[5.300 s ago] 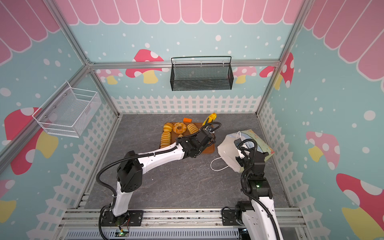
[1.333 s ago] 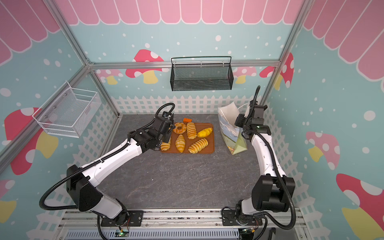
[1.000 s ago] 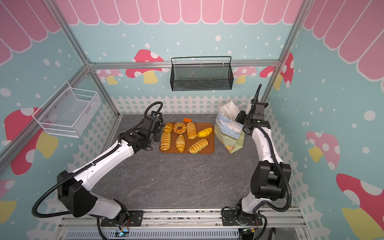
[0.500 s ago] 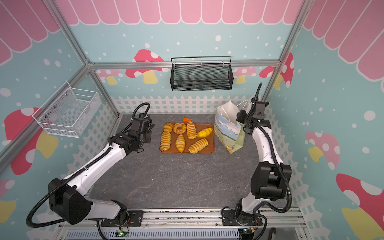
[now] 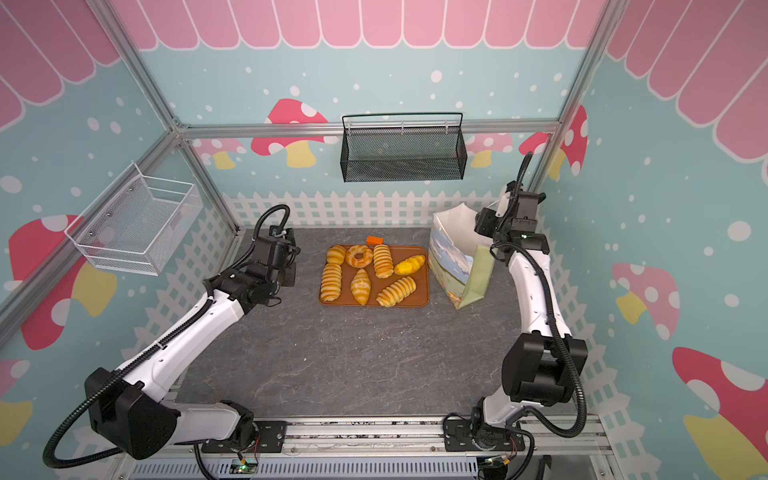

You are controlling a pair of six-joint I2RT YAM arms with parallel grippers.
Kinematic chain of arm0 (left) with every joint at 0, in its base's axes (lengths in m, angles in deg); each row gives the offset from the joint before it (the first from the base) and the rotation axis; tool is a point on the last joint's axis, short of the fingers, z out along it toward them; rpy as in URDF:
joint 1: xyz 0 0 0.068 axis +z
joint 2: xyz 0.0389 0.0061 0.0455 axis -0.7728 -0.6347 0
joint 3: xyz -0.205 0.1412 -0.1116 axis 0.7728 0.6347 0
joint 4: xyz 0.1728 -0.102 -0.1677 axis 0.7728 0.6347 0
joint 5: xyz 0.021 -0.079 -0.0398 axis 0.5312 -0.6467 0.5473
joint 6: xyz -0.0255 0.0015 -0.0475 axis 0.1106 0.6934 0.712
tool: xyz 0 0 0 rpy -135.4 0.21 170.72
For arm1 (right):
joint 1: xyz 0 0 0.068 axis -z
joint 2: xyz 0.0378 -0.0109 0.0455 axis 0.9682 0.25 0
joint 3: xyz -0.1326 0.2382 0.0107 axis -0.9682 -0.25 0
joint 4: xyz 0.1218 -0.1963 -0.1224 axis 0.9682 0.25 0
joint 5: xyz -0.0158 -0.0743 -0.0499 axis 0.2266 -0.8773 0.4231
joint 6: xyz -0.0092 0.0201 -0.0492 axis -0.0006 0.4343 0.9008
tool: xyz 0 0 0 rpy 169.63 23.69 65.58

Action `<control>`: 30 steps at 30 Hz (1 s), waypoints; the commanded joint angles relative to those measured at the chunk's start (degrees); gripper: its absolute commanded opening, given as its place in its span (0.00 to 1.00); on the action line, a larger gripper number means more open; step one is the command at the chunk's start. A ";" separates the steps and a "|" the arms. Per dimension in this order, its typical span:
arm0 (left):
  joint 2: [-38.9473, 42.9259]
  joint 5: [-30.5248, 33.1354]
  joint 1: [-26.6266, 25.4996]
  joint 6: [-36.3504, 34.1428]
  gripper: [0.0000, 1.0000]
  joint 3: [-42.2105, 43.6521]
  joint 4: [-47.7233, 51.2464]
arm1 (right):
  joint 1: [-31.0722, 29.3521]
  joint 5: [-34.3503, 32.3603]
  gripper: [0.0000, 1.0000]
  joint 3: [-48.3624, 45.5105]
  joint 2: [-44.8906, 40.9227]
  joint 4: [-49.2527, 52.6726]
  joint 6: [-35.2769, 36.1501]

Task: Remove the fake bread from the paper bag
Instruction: 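Raise the left tongs while the right gripper sets the bag upright, then open the right gripper off the bag while the left arm draws back toward the robot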

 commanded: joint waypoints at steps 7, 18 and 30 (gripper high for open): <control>2.92 -5.10 8.43 1.37 0.30 1.32 -0.54 | 0.07 -8.06 0.57 -2.26 -11.27 -0.36 9.59; 3.00 -14.77 19.39 2.45 0.30 7.39 -5.94 | 7.61 -14.82 0.58 -18.43 -22.80 -2.67 11.58; -7.68 -26.99 22.08 1.58 0.29 8.83 -14.24 | 16.95 -6.12 0.62 -57.46 -34.70 -33.07 14.88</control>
